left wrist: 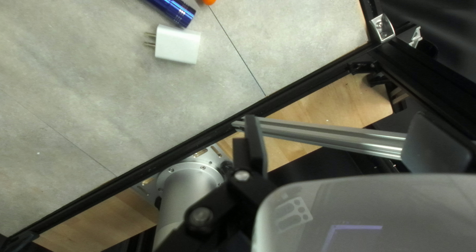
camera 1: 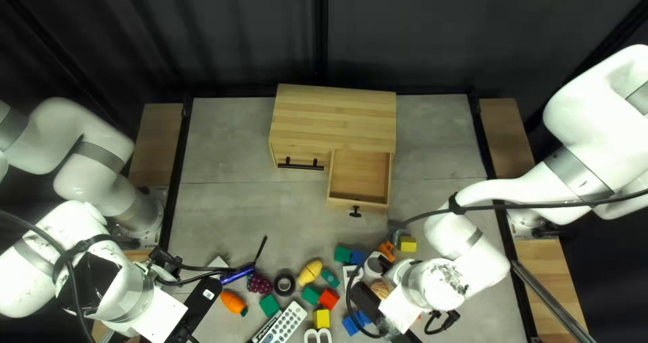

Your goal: Open drawers and place objects into drawer and close

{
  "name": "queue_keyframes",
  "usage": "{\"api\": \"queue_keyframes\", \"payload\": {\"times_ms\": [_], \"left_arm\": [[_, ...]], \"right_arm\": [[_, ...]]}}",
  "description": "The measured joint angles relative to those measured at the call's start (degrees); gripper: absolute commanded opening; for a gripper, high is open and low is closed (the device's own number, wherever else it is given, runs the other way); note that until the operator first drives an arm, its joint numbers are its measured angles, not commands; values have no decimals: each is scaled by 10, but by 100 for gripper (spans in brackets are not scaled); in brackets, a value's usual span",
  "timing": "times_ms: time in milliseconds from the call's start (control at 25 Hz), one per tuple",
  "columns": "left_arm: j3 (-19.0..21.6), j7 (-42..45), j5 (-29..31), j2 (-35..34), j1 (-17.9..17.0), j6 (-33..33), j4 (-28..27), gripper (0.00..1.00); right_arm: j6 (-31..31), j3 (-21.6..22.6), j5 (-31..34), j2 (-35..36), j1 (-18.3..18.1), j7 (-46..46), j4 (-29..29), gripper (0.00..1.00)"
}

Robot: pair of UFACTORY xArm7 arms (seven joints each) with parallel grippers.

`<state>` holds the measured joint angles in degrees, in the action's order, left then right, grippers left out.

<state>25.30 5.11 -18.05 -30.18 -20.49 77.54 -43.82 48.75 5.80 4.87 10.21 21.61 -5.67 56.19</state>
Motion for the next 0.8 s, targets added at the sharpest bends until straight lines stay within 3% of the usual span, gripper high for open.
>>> {"api": "queue_keyframes", "payload": {"times_ms": [360, 800], "left_arm": [[0, 0, 0, 0, 0, 0, 0, 100], [0, 0, 0, 0, 0, 0, 0, 100]], "right_arm": [[-9, -9, -45, 16, -8, 72, 6, 100], [-31, -17, 28, 16, 28, 201, -7, 100]]}}
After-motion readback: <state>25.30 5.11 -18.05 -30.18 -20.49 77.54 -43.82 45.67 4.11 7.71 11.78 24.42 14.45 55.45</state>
